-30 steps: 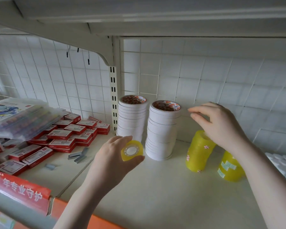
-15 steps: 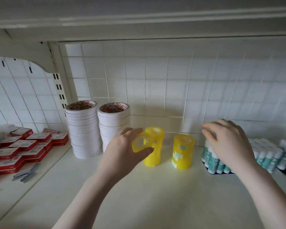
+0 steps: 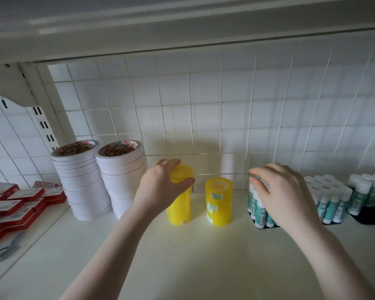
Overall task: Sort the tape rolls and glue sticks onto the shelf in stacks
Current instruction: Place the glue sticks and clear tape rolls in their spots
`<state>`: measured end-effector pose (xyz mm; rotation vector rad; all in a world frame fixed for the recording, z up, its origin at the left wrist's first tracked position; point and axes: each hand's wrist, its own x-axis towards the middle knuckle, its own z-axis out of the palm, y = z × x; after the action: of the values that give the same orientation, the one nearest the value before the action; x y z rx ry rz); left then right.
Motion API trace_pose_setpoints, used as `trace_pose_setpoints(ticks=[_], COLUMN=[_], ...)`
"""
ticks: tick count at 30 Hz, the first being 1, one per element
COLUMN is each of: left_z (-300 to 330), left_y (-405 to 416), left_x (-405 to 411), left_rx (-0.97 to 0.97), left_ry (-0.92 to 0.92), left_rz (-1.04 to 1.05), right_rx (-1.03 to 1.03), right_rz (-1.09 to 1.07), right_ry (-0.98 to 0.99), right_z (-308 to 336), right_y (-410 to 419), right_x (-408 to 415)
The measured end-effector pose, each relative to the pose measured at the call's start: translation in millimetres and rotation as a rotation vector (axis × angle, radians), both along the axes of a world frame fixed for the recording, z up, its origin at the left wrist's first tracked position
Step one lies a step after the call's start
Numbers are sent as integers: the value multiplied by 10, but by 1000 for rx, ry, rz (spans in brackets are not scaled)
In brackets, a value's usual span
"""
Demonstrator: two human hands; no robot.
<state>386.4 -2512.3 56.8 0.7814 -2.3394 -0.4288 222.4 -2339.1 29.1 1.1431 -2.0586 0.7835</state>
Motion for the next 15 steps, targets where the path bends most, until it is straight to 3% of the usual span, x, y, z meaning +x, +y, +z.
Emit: trace_pose_setpoints(ticks=[15], left_z=[-49], left_y=[-38], left_x=[52], left_rx=[268], left_ry=[125], left_rz=[13], right_rx=[-27], right_rz=[67], right_ry=[-34], right_z=[-70], right_y=[-56], right_x=[26])
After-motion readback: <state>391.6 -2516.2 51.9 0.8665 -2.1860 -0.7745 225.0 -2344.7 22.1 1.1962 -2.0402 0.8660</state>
